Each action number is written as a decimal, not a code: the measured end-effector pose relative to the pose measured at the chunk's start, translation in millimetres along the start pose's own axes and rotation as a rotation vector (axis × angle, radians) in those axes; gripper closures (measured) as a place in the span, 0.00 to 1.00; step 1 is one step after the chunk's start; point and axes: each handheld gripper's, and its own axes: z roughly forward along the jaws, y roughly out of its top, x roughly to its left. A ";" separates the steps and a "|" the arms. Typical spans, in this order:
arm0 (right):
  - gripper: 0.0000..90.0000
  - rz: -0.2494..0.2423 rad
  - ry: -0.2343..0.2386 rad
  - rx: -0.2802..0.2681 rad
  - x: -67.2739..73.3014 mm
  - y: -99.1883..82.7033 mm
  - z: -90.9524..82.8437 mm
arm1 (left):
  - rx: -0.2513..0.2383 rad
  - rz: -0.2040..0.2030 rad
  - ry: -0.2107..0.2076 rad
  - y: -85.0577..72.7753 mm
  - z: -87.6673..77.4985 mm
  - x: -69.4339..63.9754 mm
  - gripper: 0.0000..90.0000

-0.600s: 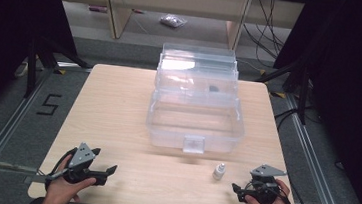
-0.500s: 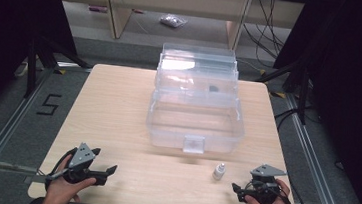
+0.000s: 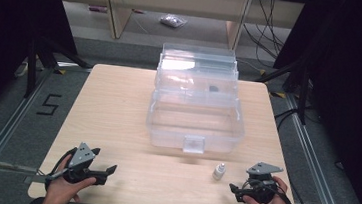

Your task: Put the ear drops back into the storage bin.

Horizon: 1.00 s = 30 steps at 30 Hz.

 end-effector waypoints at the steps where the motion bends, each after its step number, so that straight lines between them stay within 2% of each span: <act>1: 0.22 0.007 0.008 0.005 1.3 1.3 -0.6 | 0.000 0.000 0.000 0.0 0.0 0.0 0.18; 2: 0.22 0.023 0.006 0.010 3.6 2.1 -1.2 | 0.000 -0.001 0.000 0.0 0.0 -0.1 0.18; 3: 0.22 -0.014 -0.002 0.008 2.8 3.5 -0.6 | -0.001 -0.001 0.001 0.1 0.0 -0.1 0.18; 5: 0.23 -0.025 0.006 0.009 3.3 6.0 -1.1 | 0.000 -0.001 0.001 0.0 0.0 -0.1 0.18; 6: 0.23 0.006 0.009 0.025 6.4 7.2 -2.8 | 0.000 -0.001 0.001 0.0 0.1 -0.1 0.18; 7: 0.24 -0.040 0.006 0.016 4.4 8.5 -2.2 | 0.000 -0.001 0.001 0.1 0.1 0.0 0.18; 9: 0.24 -0.047 0.009 0.023 5.2 10.2 -2.7 | 0.000 -0.001 0.001 0.0 0.2 0.0 0.18; 11: 0.24 -0.029 0.013 0.029 7.7 11.2 -2.4 | 0.000 -0.001 0.001 0.0 0.1 0.0 0.18; 13: 0.24 -0.039 0.014 0.040 7.7 13.3 -2.5 | 0.000 -0.001 0.001 0.0 0.0 0.0 0.18; 14: 0.24 -0.033 0.031 0.042 8.8 13.6 -1.6 | 0.000 -0.001 0.001 0.0 0.0 0.0 0.18; 16: 0.24 -0.038 0.024 0.043 9.1 14.3 -1.6 | 0.000 -0.001 0.002 0.0 0.1 0.0 0.18; 17: 0.24 -0.054 0.026 0.044 9.4 15.3 -0.5 | -0.002 -0.003 0.002 0.1 0.2 -0.1 0.18; 19: 0.24 -0.041 0.026 0.046 10.6 16.5 -0.6 | -0.002 -0.003 0.002 0.1 0.1 -0.1 0.18; 21: 0.24 -0.068 0.030 0.049 10.6 17.8 0.2 | -0.001 -0.002 0.002 0.1 0.0 -0.1 0.18; 22: 0.24 -0.057 0.028 0.056 12.0 19.2 -0.7 | 0.000 -0.001 0.001 0.1 -0.1 -0.1 0.18; 24: 0.24 -0.082 0.030 0.054 12.2 20.8 0.4 | 0.000 0.000 0.001 0.0 -0.2 -0.2 0.18; 27: 0.24 -0.074 0.043 0.063 14.8 24.4 1.1 | -0.001 -0.001 0.002 0.1 -0.1 -0.1 0.18; 30: 0.24 -0.096 0.042 0.057 17.3 27.6 5.1 | -0.001 -0.001 0.001 0.1 0.0 -0.2 0.18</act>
